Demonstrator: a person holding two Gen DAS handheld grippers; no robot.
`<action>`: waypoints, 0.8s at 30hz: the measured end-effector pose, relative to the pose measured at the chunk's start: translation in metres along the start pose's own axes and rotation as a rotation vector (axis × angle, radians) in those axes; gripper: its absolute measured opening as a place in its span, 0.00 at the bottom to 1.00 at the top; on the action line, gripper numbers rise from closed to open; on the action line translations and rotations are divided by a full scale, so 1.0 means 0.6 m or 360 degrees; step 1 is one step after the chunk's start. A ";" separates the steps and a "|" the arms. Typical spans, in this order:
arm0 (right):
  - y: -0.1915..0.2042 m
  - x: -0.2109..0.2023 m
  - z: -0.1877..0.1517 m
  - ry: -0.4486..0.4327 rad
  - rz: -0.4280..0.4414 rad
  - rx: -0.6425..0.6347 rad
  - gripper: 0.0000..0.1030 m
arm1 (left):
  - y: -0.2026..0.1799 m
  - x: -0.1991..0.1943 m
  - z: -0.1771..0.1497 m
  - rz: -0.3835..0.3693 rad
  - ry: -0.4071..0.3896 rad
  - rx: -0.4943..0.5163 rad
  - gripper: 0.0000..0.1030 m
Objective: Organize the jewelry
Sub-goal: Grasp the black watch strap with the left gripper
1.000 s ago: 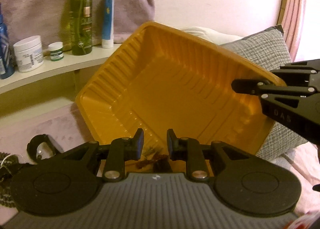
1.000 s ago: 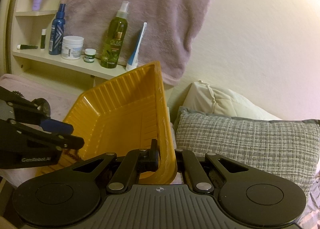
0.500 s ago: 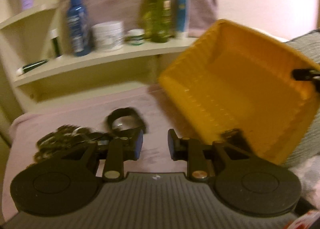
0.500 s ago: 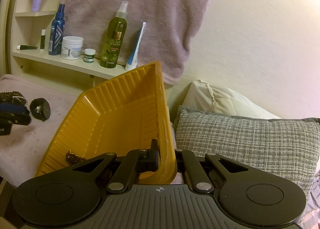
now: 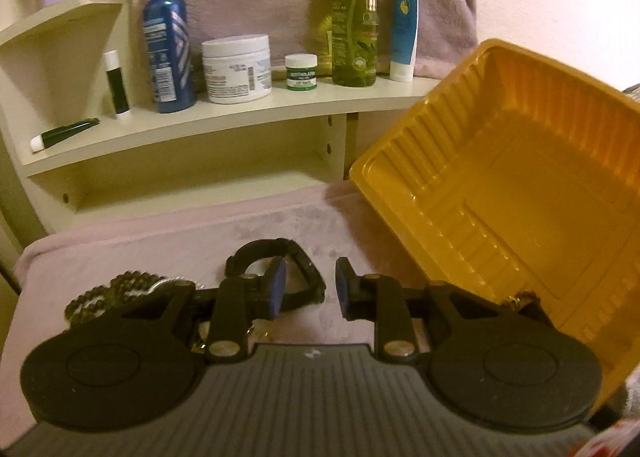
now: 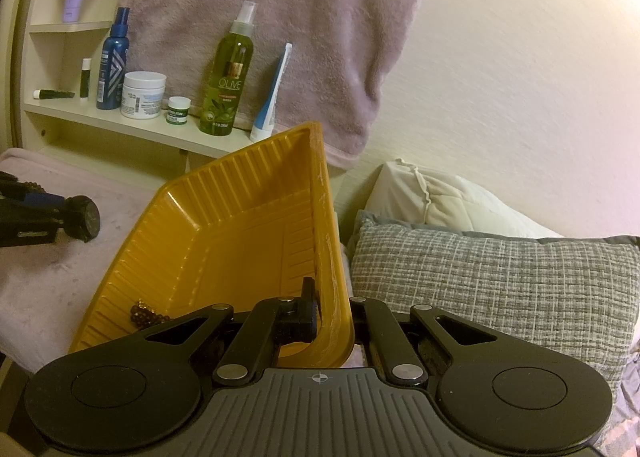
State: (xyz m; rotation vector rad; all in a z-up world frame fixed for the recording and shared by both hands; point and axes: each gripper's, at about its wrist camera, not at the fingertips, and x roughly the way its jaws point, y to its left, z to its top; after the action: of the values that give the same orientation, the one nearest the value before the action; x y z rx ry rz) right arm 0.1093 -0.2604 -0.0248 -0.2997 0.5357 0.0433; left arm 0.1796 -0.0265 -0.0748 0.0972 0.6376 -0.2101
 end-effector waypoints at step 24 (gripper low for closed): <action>0.001 0.001 0.001 0.0016 -0.0019 0.0025 0.04 | 0.008 0.040 -0.010 0.0008 0.0092 -0.0098 0.08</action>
State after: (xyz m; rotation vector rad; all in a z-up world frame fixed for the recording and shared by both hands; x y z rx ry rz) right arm 0.1098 -0.2599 -0.0246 -0.2876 0.5440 0.0263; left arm 0.1961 -0.0251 -0.0942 0.0460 0.7009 -0.1830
